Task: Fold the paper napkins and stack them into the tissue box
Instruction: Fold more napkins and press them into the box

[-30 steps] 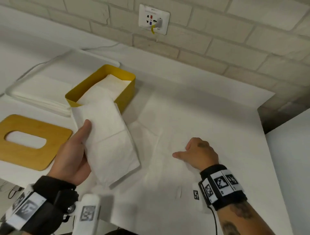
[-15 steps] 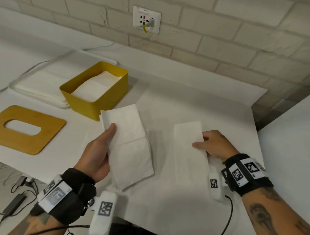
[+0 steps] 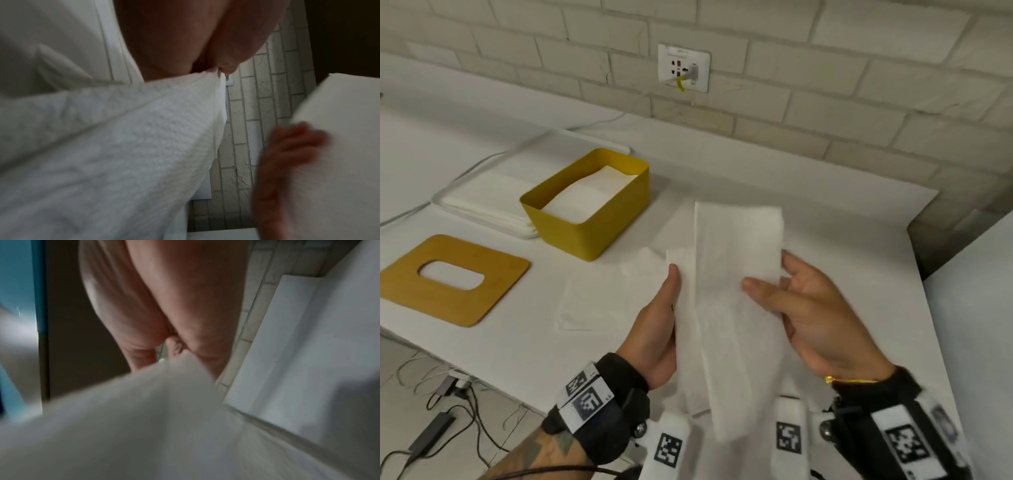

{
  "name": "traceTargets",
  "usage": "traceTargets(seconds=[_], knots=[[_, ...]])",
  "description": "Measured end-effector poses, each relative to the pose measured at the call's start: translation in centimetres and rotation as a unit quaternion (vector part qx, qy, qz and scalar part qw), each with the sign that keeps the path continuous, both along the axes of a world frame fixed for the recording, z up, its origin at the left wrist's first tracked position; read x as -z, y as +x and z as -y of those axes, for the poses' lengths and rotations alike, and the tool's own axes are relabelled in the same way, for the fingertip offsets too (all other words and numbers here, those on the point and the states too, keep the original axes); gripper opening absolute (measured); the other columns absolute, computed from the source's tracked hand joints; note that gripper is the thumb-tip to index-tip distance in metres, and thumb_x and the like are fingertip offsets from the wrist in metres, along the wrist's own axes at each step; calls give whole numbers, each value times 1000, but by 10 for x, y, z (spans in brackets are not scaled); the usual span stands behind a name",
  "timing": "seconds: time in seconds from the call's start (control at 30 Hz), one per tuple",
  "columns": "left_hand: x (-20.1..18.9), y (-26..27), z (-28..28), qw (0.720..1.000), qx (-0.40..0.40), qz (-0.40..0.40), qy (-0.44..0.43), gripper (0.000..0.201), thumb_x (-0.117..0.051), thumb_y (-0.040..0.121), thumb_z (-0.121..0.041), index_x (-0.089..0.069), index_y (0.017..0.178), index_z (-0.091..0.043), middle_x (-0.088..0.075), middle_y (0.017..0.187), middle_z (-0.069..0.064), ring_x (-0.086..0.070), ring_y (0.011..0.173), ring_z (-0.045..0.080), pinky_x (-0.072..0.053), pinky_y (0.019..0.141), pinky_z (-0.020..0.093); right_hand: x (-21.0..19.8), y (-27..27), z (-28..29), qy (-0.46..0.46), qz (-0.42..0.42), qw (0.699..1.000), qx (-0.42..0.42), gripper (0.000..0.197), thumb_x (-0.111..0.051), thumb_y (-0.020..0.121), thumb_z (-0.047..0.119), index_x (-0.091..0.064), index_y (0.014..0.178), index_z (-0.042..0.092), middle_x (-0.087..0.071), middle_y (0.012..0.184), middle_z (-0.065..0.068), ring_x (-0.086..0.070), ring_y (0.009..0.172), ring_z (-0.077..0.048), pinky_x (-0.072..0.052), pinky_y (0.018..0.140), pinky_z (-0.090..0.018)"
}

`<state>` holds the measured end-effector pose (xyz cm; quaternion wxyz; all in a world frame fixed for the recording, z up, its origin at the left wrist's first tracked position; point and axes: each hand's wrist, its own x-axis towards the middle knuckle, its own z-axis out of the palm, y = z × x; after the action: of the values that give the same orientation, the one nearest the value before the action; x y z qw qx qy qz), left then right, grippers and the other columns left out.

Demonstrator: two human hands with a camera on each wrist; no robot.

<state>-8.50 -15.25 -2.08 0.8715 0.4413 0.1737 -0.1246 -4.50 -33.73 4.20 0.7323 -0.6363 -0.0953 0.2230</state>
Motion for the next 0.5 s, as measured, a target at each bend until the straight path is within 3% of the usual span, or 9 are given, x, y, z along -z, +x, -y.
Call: traceTargets(seconds=[0.13, 0.33, 0.4, 0.5], knots=[[2, 4, 5, 1000, 4, 16, -1, 72, -26, 101, -68, -53, 147, -19, -63, 140, 15, -60, 130, 35, -41, 115, 55, 29, 5, -13, -127, -8, 992, 25, 39, -74, 90, 12, -59, 125, 20, -78, 106, -5, -75, 98, -25, -58, 93, -49], [0, 4, 2, 1000, -21, 16, 0, 77, -24, 97, -72, -57, 142, -20, -69, 133, 13, -66, 123, 30, -51, 104, 47, 38, 11, -23, -140, 2, 990, 11, 49, -72, 92, 10, -52, 132, 30, -78, 106, 1, -76, 96, -18, -60, 90, -43], [-1, 3, -1, 999, -34, 15, 8, 68, -32, 100, -65, -59, 140, -18, -70, 130, 13, -67, 121, 31, -52, 104, 48, 41, 11, -29, -140, 3, 990, 20, 49, -73, 92, 10, -51, 131, 32, -78, 106, 2, -76, 96, -17, -60, 90, -43], [0, -1, -6, 999, -42, 10, 29, 45, -44, 106, -42, -60, 135, -12, -73, 124, 14, -70, 114, 32, -56, 97, 46, 47, 12, -38, -144, 2, 989, 18, 48, -75, 91, 15, -51, 129, 34, -78, 105, 2, -76, 96, -18, -59, 92, -47]])
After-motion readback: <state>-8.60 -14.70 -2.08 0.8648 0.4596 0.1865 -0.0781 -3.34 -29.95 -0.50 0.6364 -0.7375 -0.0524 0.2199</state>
